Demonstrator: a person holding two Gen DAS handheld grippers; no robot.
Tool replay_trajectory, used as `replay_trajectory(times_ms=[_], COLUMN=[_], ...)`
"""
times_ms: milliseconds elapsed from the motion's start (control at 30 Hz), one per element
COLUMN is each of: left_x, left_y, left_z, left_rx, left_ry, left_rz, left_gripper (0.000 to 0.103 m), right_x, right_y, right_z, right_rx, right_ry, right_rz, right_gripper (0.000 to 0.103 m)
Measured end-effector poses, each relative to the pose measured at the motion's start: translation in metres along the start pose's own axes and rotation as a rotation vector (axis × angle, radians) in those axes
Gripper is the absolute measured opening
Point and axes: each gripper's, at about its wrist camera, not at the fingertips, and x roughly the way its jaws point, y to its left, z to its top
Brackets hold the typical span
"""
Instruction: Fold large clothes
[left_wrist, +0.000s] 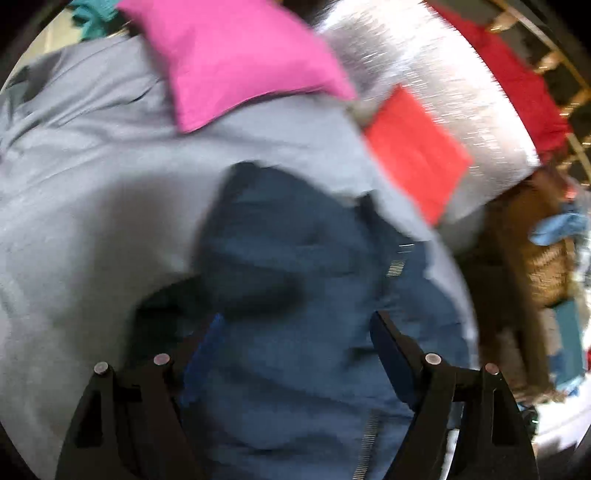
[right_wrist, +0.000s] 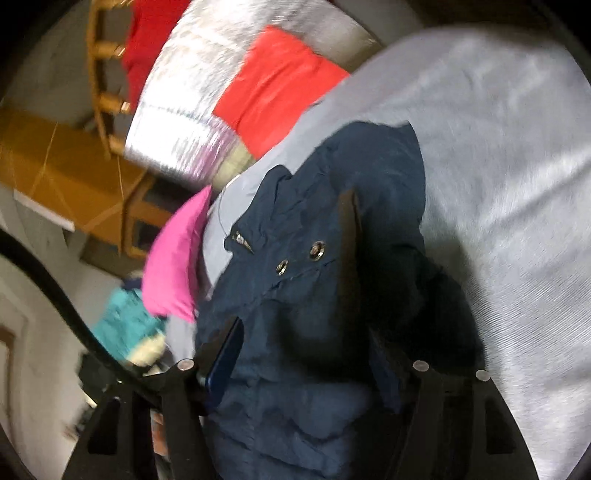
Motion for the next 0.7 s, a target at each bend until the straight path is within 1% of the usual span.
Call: replay_trajectory(times_ms=[33,67,100,167,233,300,367,400,467,533,567,667,700], left_x=[0.007,0.012,0.015,0.02,0.022,0.023,0.025,0.029,0.034,0.036,0.034,0.028,0.023], left_y=[0.006,0.014,0.015,0.015,0.013,0.012,0.012,0.011,0.01,0.007,0.006,0.006,0.006], left_z=[0.0,0.0,-0.001,-0.001,-0.002,-0.001,0.0,-0.001,-0.003,-0.004,-0.005,-0.001,0.0], left_rx=[-0.011,-0.017,-0.014,0.013,0.038,0.052,0.061,0.065,0.084,0.109,0.115,0.102,0.098], left_ry=[0.028,0.049,0.06,0.067,0.066,0.06,0.063,0.068,0.083,0.087,0.089,0.096,0.08], left_rz=[0.034,0.052,0.062,0.088,0.096,0.096,0.108,0.117,0.139,0.154,0.154,0.152,0.148], left_gripper=[0.081,0.081,0.081,0.081,0.081,0.081,0.081,0.081,0.081,0.081,0.081,0.081,0.081], right_x=[0.004,0.008,0.013,0.018,0.012,0.004,-0.004,-0.004,0.008,0.027,0.032,0.018,0.01], right_y=[-0.004,-0.006,-0.007,-0.004,0.016,0.038,0.05,0.05,0.04,0.021,0.016,0.015,0.016], right_z=[0.001,0.002,0.002,0.004,0.005,0.006,0.008,0.011,0.016,0.019,0.022,0.029,0.031], right_rx=[0.023,0.035,0.047,0.031,-0.053,-0.148,-0.204,-0.213,-0.206,-0.164,-0.141,-0.088,-0.082], right_ry=[-0.005,-0.007,-0.004,-0.023,-0.091,-0.169,-0.228,-0.243,-0.225,-0.156,-0.132,-0.132,-0.153], right_rz=[0.018,0.026,0.021,-0.026,-0.075,-0.1,-0.133,-0.165,-0.236,-0.305,-0.307,-0.263,-0.254], right_gripper=[0.061,0.04,0.021,0.013,0.012,0.011,0.011,0.011,0.011,0.011,0.011,0.014,0.023])
